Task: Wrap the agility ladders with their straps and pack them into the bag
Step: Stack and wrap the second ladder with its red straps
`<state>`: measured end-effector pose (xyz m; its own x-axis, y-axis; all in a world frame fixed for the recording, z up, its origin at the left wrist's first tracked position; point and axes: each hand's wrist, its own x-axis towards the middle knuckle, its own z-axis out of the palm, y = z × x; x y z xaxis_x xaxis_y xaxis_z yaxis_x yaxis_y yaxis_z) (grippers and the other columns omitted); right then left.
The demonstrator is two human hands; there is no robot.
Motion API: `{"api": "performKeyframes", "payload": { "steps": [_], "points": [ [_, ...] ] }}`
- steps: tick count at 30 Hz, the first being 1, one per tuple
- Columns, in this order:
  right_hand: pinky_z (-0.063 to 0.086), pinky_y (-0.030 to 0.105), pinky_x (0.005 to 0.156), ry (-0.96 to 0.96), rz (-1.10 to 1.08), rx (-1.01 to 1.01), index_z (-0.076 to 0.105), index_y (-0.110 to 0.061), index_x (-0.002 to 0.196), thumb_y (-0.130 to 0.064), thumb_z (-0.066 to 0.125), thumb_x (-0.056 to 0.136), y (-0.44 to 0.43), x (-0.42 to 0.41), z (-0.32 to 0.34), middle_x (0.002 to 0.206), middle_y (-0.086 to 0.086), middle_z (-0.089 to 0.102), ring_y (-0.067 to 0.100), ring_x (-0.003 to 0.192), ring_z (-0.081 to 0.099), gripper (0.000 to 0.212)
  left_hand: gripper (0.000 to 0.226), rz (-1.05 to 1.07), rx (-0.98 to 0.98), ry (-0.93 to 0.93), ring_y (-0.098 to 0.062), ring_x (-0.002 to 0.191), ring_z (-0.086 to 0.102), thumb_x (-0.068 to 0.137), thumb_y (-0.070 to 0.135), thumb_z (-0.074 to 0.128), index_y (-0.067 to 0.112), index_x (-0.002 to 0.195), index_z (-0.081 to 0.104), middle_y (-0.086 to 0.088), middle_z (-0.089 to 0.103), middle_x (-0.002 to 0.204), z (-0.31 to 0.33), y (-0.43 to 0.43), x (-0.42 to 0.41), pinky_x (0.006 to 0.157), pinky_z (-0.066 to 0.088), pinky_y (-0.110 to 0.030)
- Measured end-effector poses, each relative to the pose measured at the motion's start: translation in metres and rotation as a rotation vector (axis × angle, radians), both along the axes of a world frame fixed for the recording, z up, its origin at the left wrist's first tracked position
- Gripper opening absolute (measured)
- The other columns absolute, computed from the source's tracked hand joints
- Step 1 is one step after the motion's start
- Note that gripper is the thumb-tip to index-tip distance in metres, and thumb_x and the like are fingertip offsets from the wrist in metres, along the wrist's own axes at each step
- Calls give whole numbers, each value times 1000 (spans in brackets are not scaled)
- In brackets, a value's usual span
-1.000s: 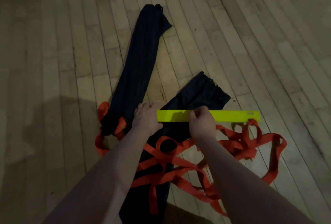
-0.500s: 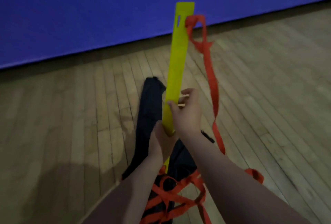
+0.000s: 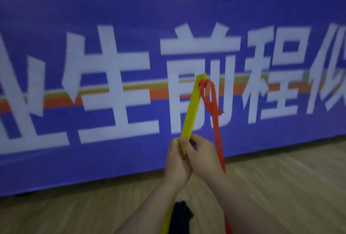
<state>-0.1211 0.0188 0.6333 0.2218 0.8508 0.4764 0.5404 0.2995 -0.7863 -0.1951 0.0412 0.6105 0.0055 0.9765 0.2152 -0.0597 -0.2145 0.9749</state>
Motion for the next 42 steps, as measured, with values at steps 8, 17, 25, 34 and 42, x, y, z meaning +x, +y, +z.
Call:
{"api": "performKeyframes", "payload": {
  "steps": [8,17,25,34,42],
  "points": [
    [48,36,60,-436,114,131,58,-22,70,-29,55,91,-104,-15,174,66,-1,62,20,66,58,22,36,97,173,6,-22,77,54,99,31,37,10,81,60,-8,60,78,157,-95,-31,68,43,-34],
    [40,15,57,-286,25,351,48,-24,99,-40,73,78,-175,-16,256,92,-13,50,3,75,52,36,25,84,345,161,-21,89,59,89,7,38,30,97,46,-8,61,102,214,-153,-32,75,55,-40],
    [54,25,70,-366,83,14,65,-8,101,-15,52,96,-194,-5,296,79,2,68,13,73,66,16,16,111,383,312,-14,64,52,90,2,42,10,100,51,-9,56,84,232,-153,-39,47,40,-21],
    [45,23,57,-750,163,-20,70,-15,87,-26,63,90,-210,20,330,70,-1,59,13,63,52,13,23,-62,385,580,-11,59,49,91,1,44,14,100,61,2,55,73,220,-155,-61,48,41,-18],
    [32,22,46,-295,380,-185,61,-12,80,-29,59,92,-197,32,316,56,-4,43,8,47,34,21,14,-519,152,330,-7,38,36,84,14,51,7,81,63,-1,41,48,240,-172,-54,40,33,-16]
  ]
}}
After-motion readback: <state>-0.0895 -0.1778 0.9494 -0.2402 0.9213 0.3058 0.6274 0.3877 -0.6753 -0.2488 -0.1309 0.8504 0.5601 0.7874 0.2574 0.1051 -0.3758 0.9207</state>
